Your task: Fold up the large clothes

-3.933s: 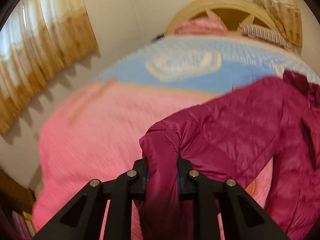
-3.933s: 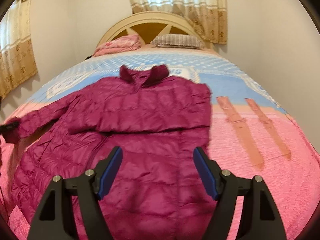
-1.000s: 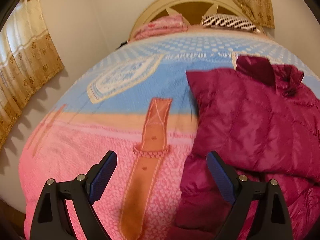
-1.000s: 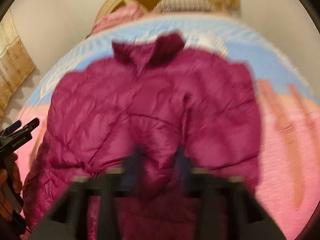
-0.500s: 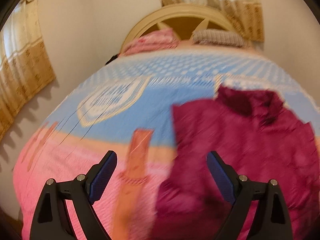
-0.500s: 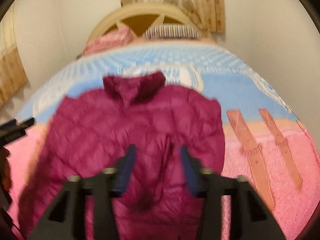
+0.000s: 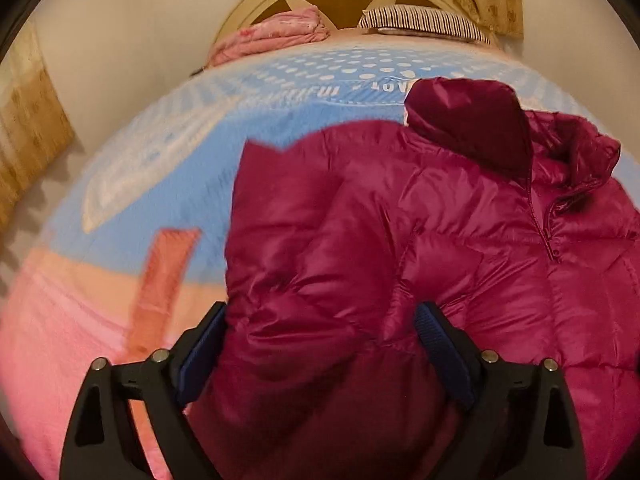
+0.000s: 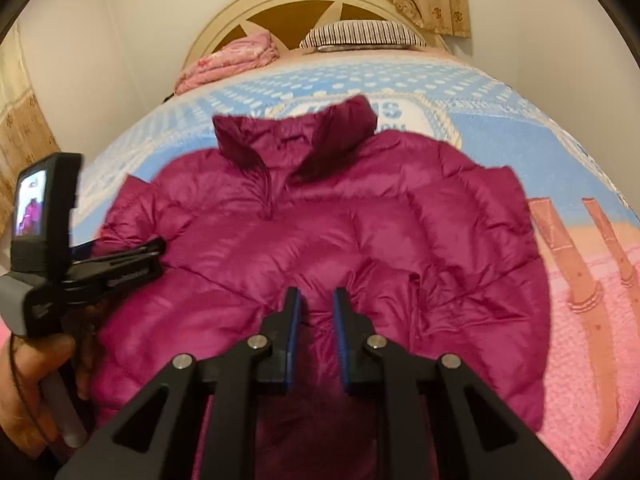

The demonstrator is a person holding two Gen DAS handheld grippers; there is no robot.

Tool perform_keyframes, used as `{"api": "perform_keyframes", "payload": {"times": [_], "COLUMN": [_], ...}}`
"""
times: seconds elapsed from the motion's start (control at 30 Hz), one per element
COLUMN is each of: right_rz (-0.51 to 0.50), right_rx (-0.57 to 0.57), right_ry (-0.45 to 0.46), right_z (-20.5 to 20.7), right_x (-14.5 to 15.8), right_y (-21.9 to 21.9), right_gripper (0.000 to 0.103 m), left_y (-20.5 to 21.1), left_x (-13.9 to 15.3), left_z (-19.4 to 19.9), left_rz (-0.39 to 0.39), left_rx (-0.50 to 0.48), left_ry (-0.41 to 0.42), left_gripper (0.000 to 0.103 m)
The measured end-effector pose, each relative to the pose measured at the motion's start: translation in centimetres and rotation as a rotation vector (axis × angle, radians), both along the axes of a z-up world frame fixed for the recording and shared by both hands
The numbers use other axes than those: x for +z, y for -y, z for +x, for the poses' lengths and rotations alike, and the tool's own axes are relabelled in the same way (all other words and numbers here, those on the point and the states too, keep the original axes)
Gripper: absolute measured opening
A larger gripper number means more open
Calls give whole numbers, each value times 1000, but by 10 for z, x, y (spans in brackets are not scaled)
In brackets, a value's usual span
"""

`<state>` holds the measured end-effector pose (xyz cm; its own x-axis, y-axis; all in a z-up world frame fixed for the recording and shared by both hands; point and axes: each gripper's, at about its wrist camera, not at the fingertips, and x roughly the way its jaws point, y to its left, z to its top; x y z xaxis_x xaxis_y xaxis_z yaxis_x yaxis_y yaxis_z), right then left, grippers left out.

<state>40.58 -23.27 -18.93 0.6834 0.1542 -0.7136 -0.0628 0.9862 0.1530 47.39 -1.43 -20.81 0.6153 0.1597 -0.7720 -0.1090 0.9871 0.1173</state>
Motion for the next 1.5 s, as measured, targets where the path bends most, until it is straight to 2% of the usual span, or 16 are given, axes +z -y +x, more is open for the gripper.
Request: {"api": "perform_keyframes", "payload": {"times": [0.07, 0.2, 0.33, 1.27, 1.5], "right_rz": [-26, -30, -9, -98, -85], "right_rx": [2, -5, -8, -20, -21], "right_ry": [0, -9, -10, 1, 2], "right_z": [1, 3, 5, 5, 5], "right_x": [-11, -19, -23, -26, -26], "right_y": [-3, -2, 2, -12, -13], "right_gripper": [19, 18, 17, 17, 17], "left_y": [-6, -8, -6, -5, 3], "left_x": [-4, -7, -9, -11, -11], "left_z": [-3, -3, -2, -1, -1], "left_rz": [-34, -42, -38, -32, 10], "left_rx": [14, 19, 20, 18, 20], "left_ry": [2, 1, 3, 0, 9], "left_gripper": [100, 101, 102, 102, 102]}}
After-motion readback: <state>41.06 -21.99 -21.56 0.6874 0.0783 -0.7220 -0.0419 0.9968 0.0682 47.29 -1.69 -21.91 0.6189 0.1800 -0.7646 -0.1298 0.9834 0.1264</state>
